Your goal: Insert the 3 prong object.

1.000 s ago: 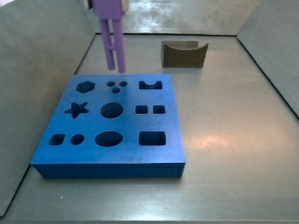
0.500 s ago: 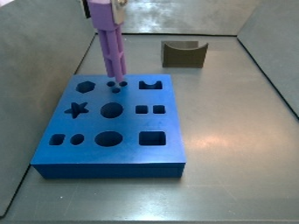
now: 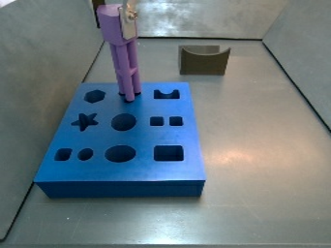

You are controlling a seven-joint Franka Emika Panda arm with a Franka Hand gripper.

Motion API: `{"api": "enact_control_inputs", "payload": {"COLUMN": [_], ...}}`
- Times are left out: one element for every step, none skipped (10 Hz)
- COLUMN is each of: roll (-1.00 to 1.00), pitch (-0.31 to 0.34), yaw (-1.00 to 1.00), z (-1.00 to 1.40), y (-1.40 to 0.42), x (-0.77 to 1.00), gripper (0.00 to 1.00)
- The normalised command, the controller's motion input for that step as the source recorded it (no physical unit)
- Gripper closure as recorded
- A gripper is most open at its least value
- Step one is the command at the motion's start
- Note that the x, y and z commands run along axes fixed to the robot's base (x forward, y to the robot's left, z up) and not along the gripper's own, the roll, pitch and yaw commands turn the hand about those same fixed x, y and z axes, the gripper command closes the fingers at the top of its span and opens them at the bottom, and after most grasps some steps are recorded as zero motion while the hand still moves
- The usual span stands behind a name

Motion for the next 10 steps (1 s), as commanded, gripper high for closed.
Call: {"api": "enact_control_inputs", "payload": {"roll": [0.00,0.00,-0.06,-0.12,-0.12,-0.10,-0.07,-0.04,-0.02,-0.02], "pitch": [0.027,0.000,0.000,-0.063,-0.074,-0.044,-0.013,0.000,0.000,0.000], "yaw": [0.00,-0.07,-0.08,-0.11,-0.24,-0.30,-0.31,-0.27,-0.25,-0.21], "z": [-0.26,-0.33,-0.40,-0.44,-0.45,-0.48,-0.53,-0.53,-0.53,-0.41], "y": [0.04,0.00,0.00,0.00,0.00,0.00,0.00,0.00,0.00,0.01], "x": [0.00,-0.03,0.00,0.00,0.03,0.05,0.05,0.09,0.10,0.12], "gripper": [1.00,1.00,1.00,1.00,1.00,1.00,1.00,1.00,1.00,1.00]}}
